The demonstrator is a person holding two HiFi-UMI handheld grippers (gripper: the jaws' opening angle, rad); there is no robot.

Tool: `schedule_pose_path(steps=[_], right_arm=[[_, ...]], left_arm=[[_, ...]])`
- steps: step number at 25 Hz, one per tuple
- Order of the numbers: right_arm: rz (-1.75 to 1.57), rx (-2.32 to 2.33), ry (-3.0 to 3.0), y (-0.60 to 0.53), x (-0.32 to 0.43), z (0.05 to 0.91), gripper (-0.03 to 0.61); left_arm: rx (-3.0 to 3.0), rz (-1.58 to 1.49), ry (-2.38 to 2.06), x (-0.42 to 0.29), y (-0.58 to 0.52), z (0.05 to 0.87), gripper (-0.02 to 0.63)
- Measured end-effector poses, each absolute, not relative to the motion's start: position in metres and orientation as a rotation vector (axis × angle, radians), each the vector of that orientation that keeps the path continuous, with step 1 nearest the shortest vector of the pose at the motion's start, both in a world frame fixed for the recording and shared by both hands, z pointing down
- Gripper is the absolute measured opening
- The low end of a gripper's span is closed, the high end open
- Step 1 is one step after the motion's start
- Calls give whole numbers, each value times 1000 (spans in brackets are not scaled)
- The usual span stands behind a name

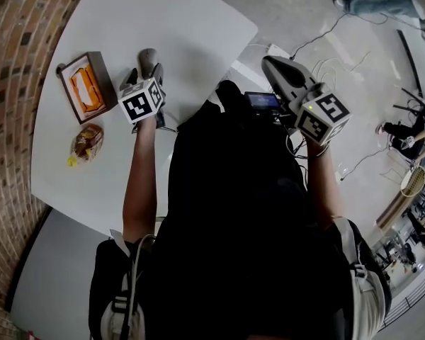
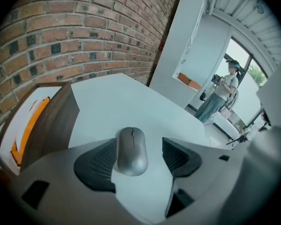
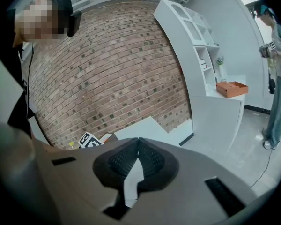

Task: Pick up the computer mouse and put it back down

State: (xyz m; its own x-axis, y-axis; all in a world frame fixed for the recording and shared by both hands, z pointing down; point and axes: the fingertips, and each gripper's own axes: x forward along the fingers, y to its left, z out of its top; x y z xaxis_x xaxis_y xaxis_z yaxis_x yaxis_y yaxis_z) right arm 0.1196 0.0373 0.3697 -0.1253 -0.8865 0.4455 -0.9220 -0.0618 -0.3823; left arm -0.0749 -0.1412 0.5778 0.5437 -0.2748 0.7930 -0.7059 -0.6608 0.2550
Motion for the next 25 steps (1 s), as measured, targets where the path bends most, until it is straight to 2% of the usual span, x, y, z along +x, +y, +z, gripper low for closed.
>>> schedule_pose_path(steps=[6, 16, 18, 25], right_arm=[[909, 1968, -2183, 26, 124, 368, 17], [870, 1844, -2302, 19, 131, 362, 17], [863, 1811, -2323, 19, 131, 362, 17], [844, 1695, -2415, 14, 125, 363, 17]], left_arm=[[2226, 997, -828, -78, -135, 565, 307], [2191, 943, -980, -90, -113, 542, 209], [2189, 917, -1027, -92, -110, 535, 172], [2182, 831, -1104, -95, -97, 506, 133]])
